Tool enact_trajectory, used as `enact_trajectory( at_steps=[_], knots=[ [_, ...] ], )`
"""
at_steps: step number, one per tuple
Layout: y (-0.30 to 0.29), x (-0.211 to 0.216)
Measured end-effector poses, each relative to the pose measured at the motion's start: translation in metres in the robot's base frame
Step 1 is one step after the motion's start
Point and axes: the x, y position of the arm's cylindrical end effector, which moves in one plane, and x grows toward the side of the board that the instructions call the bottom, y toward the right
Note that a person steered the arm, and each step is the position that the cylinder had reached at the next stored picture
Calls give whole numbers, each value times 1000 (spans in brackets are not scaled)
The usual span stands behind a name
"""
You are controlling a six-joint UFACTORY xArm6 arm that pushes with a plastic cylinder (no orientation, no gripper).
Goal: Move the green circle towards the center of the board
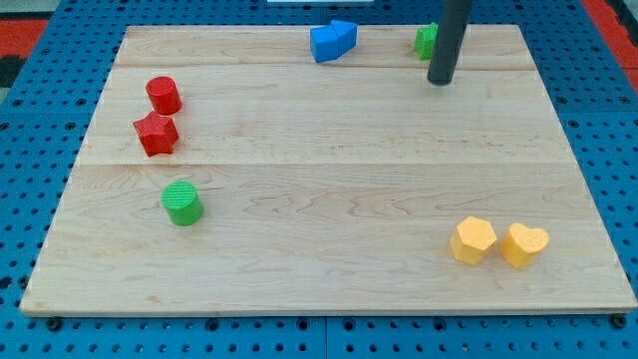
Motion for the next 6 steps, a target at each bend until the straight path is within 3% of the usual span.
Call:
enact_trajectory(
  at_steps=[2,4,6],
  knots=[
    [-69,72],
    [-181,70],
    [-243,165]
  ],
)
